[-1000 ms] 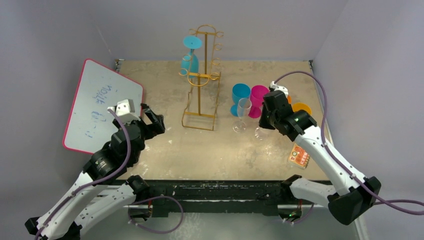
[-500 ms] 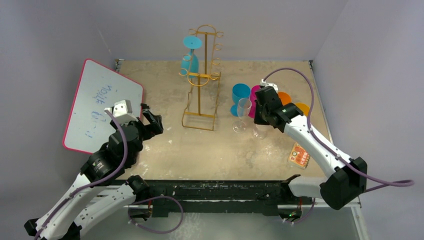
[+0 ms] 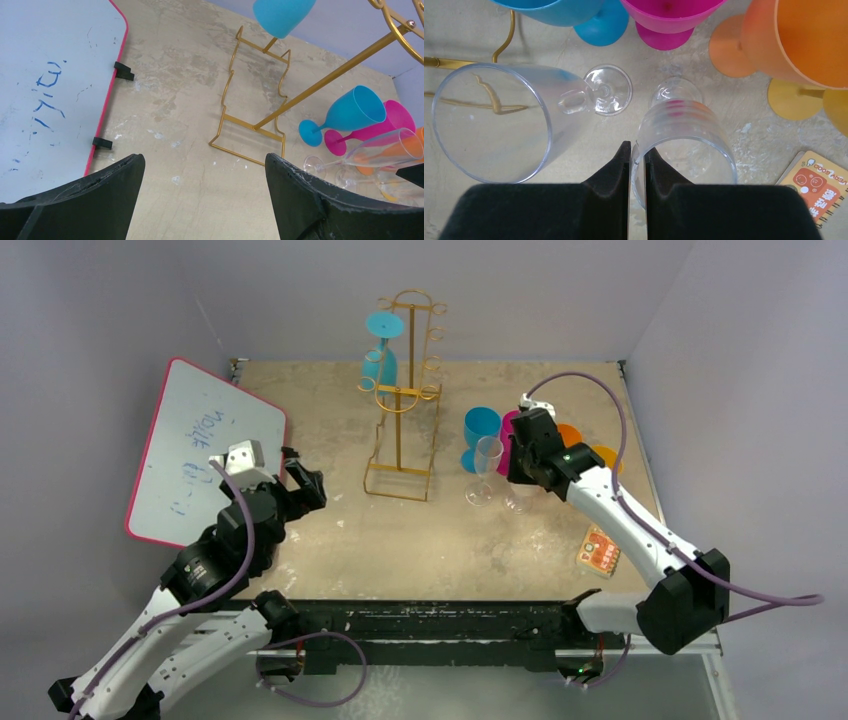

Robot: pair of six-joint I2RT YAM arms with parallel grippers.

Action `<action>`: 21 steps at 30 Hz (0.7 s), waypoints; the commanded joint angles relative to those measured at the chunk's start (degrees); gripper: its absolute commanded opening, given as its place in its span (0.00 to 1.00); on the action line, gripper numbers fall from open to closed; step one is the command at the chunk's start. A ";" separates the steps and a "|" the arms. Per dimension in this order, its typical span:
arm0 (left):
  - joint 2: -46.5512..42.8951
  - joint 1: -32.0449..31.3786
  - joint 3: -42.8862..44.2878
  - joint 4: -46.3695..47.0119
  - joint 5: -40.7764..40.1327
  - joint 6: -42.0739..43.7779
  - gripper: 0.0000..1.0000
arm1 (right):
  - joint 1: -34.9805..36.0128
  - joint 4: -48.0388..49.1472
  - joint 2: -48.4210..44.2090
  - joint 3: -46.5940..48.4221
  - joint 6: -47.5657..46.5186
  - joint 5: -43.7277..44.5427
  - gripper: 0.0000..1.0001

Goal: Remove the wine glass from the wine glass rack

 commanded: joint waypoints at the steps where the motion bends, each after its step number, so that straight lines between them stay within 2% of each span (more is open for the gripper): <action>1: -0.09 0.19 2.14 0.18 -0.21 -0.06 0.90 | -0.61 0.02 0.68 2.70 -1.51 0.22 0.10; 9: 0.07 0.12 2.25 0.13 0.12 -0.11 0.90 | -1.16 -1.01 1.20 4.81 -3.33 -0.06 0.18; 19: 0.27 0.11 2.21 0.26 0.58 0.18 0.90 | -1.65 -2.60 1.49 7.27 -4.28 -0.49 0.36; 21: 0.31 0.12 2.17 0.50 0.58 0.12 0.90 | -1.60 -2.69 1.27 7.63 -4.40 -0.39 0.36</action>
